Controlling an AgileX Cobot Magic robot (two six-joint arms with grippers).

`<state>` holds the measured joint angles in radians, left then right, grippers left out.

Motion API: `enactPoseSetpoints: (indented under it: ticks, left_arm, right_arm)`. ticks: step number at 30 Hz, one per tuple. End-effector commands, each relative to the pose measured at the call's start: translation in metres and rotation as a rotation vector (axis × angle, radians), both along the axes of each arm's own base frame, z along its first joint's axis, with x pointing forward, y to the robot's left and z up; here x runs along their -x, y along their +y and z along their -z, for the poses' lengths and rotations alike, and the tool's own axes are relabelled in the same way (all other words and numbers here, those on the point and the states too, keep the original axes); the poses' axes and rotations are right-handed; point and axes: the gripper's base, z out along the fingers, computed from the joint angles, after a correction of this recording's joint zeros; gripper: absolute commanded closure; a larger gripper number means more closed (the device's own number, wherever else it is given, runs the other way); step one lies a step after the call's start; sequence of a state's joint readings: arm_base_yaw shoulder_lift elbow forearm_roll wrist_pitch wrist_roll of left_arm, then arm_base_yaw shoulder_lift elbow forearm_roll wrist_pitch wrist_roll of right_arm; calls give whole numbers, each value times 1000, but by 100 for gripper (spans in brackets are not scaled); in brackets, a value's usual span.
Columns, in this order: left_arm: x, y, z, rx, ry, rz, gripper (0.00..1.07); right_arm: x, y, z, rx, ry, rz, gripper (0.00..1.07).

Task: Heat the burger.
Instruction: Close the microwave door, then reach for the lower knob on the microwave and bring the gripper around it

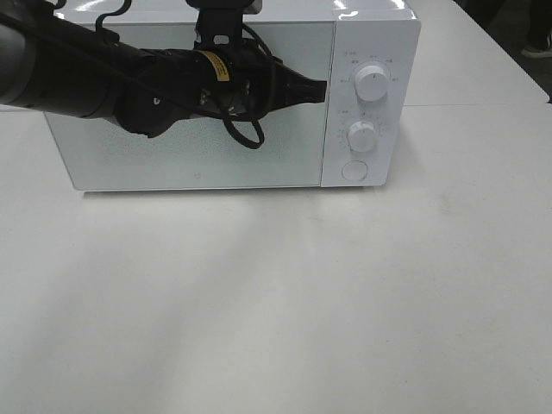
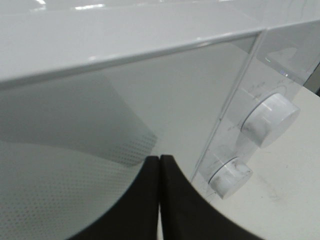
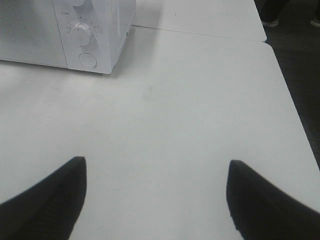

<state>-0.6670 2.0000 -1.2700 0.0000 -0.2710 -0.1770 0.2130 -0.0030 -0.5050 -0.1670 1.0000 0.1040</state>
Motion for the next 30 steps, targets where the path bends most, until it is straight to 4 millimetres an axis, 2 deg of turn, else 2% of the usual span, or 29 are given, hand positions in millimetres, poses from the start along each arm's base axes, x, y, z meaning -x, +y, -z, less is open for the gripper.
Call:
enactPoseSetpoints:
  ticks: [1, 6, 8, 12, 14, 20, 21, 22, 23, 24, 25, 26, 27, 30]
  left_arm:
    - [-13, 10, -9, 50, -2, -59, 107]
    - [-4, 12, -8, -35, 101, -46, 107]
    - [3, 17, -19, -95, 125, -26, 107]
    - [7, 20, -24, -128, 144, -19, 107]
    - [15, 26, -29, -193, 225, -21, 107]
    - [26, 35, -33, -271, 327, -23, 105]
    - [32, 40, -35, -311, 377, -24, 96]
    - [37, 44, -37, -349, 415, -22, 75]
    - [37, 44, -37, -349, 415, -22, 75]
    - [40, 46, -39, -364, 430, -22, 63]
    - [45, 50, -41, -398, 476, -24, 30]
    - [45, 50, -41, -398, 476, -24, 30]
    - [51, 55, -41, -442, 529, -24, 6]
    - [58, 63, -42, -523, 588, -27, 6]
  right_arm:
    - [4, -1, 1, 3, -30, -1, 32]
    - [4, -1, 1, 3, -30, -1, 32]
    - [4, -1, 1, 3, -30, -1, 32]
    - [4, -1, 1, 3, -30, -1, 32]
    - [4, -1, 1, 3, -30, -1, 32]
    - [4, -1, 1, 3, -30, -1, 32]
    - [4, -1, 1, 3, -30, -1, 32]
    - [4, -1, 1, 3, -30, -1, 32]
    - [4, -1, 1, 3, -30, -1, 32]
    - [4, -1, 1, 3, -30, -1, 32]
    - [4, -1, 1, 3, -30, -1, 32]
    - [4, -1, 1, 3, -30, -1, 32]
    - [4, -1, 1, 3, -30, -1, 32]
    - [4, -1, 1, 3, -30, -1, 32]
